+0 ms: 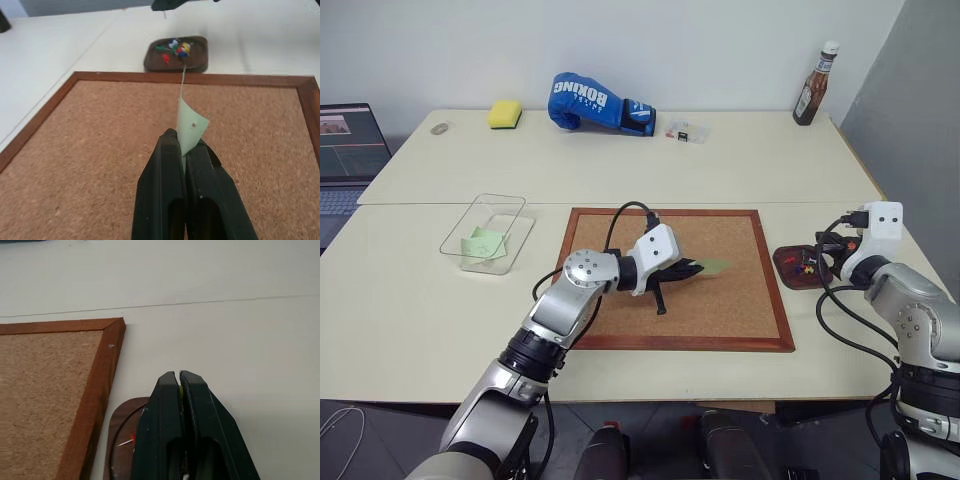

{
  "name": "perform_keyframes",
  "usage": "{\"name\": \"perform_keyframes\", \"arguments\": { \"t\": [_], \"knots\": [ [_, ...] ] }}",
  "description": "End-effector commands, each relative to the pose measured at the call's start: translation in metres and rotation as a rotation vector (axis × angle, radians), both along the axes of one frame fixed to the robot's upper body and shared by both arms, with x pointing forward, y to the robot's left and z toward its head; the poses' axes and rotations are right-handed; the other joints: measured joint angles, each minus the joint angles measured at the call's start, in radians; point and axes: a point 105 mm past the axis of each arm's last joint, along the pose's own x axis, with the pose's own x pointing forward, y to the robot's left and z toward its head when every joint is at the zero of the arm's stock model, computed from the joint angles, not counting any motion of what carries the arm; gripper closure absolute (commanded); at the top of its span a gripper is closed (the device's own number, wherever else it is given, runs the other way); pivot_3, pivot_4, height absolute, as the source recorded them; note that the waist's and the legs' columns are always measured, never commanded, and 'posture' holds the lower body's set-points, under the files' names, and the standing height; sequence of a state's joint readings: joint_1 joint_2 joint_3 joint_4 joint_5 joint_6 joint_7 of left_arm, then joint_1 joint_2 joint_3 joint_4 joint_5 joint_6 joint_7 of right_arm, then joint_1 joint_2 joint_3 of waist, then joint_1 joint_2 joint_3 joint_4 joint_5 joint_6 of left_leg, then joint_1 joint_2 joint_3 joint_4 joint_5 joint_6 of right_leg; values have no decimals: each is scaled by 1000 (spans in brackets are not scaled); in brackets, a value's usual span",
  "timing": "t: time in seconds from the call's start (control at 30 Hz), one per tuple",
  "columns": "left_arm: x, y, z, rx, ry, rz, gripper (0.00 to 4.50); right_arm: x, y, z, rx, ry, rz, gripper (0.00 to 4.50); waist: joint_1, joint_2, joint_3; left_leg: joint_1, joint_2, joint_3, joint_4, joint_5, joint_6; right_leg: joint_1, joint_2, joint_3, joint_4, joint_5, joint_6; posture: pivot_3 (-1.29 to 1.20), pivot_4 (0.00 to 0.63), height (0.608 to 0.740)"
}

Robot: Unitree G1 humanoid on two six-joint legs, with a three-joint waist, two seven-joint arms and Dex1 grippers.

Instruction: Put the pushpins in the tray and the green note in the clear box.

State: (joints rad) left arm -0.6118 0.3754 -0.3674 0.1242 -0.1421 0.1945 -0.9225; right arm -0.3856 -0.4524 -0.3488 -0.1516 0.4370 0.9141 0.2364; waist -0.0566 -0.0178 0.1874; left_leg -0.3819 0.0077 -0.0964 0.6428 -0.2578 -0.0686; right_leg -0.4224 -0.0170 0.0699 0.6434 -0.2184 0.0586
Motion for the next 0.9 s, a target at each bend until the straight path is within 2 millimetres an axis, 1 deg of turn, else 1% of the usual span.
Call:
{"name": "perform_keyframes", "arguments": {
  "t": [0.03, 0.17, 0.23, 0.27, 0.43, 0.57, 0.63, 0.67, 0.7, 0.83, 0.9],
  "knots": [
    [-6, -9, 10, 3, -73, -58, 4461, 2, 3, 6, 12, -17, 11, 4500, 1, 0, 0, 0, 0, 0, 0, 0, 0, 0, 0, 0, 0, 0, 0, 0, 150, 740],
    [-8, -8, 11, -11, -63, -56, 4461, 5, 4, 1, 25, -5, 8, 4500, 0, 0, 0, 0, 0, 0, 0, 0, 0, 0, 0, 0, 0, 0, 0, 0, 150, 740],
    [-8, -8, 12, -15, -63, -52, 4500, 7, 3, -1, 31, -2, 3, 4038, 0, 0, 0, 0, 0, 0, 0, 0, 0, 0, 0, 0, 0, 0, 0, 0, 150, 740],
    [-8, -8, 13, -15, -64, -51, 4500, 8, 3, -2, 35, 0, 1, 3967, -1, 0, 0, 0, 0, 0, 0, 0, 0, 0, 0, 0, 0, 0, 0, 0, 150, 740],
    [-9, -9, 15, -32, -51, -47, 4500, 8, 6, -10, 34, 15, 6, 2753, 0, 0, 0, 0, 0, 0, 0, 0, 0, 0, 0, 0, 0, 0, 0, 0, 150, 740],
    [-10, -11, 19, -52, -32, -47, 4500, 8, 4, -14, 12, 19, 1, 1847, 0, 0, 0, 0, 0, 0, 0, 0, 0, 0, 0, 0, 0, 0, 0, 0, 150, 740],
    [-10, -11, 19, -49, -32, -46, 4500, 8, 2, -15, 5, 18, -3, 1379, 0, 0, 0, 0, 0, 0, 0, 0, 0, 0, 0, 0, 0, 0, 0, 0, 150, 740],
    [-9, -11, 20, -47, -32, -46, 4500, 8, 1, -15, -7, 12, -10, 1255, 0, 0, 0, 0, 0, 0, 0, 0, 0, 0, 0, 0, 0, 0, 0, 0, 150, 740],
    [-9, -11, 20, -46, -32, -46, 4500, 8, -1, -14, -17, 7, -18, 974, 0, 0, 0, 0, 0, 0, 0, 0, 0, 0, 0, 0, 0, 0, 0, 0, 150, 740],
    [-9, -12, 19, -45, -29, -50, 4500, 9, -6, -12, -75, -16, -33, 146, 0, 0, 0, 0, 0, 0, 0, 0, 0, 0, 0, 0, 0, 0, 0, 0, 150, 740],
    [-10, -12, 19, -45, -28, -52, 4500, 9, -8, -12, -92, -21, -40, 64, 0, 0, 0, 0, 0, 0, 0, 0, 0, 0, 0, 0, 0, 0, 0, 0, 150, 740]
  ]
}}
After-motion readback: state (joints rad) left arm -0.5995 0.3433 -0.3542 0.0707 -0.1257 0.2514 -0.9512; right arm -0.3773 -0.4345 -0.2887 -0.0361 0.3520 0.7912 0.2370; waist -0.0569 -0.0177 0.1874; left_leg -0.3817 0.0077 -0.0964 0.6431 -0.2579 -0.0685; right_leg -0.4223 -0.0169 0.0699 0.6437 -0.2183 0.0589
